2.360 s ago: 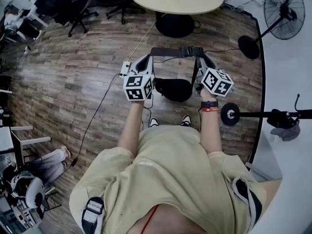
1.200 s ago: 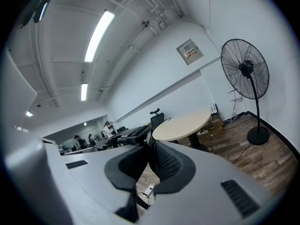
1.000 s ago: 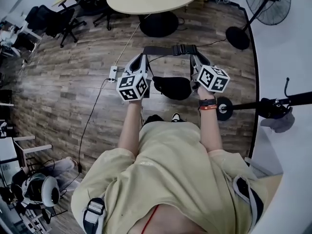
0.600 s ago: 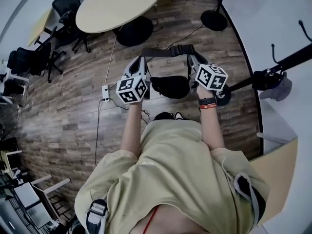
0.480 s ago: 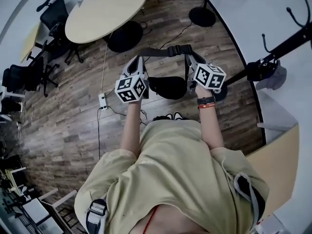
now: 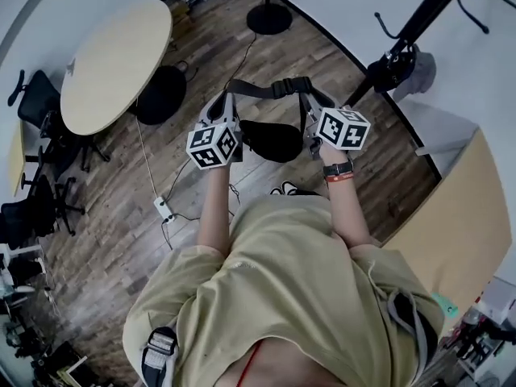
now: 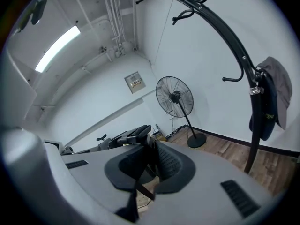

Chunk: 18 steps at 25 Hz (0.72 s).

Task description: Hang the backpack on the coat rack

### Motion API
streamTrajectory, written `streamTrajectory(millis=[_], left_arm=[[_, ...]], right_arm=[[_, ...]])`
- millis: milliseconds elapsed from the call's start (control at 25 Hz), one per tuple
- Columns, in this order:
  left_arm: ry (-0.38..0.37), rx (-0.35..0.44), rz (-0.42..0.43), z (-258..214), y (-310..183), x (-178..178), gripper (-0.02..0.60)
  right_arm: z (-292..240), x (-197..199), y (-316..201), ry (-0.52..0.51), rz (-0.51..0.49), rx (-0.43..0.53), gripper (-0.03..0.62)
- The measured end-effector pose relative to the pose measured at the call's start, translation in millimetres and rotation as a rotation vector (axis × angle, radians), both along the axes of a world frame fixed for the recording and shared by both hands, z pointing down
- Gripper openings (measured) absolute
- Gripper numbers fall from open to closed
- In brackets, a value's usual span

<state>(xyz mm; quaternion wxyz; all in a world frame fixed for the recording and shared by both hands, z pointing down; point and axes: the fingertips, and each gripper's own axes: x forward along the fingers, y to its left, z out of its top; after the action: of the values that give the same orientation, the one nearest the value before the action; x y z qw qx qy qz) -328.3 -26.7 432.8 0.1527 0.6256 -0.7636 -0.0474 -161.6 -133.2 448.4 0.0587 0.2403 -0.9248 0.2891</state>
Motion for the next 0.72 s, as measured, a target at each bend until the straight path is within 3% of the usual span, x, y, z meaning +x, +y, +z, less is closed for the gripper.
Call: streamTrajectory(millis=[320,720], left_arm=[[0.010,0.026,0.202,-2,-63,52,0.025],[-0.004,0.019,0.453,21,-158,147,0.025]], right_arm=[[-1,74,-25,0.022,0.234,0.012,0.046],[28,160,-69,0.028,0.436,-0.005,0.046]])
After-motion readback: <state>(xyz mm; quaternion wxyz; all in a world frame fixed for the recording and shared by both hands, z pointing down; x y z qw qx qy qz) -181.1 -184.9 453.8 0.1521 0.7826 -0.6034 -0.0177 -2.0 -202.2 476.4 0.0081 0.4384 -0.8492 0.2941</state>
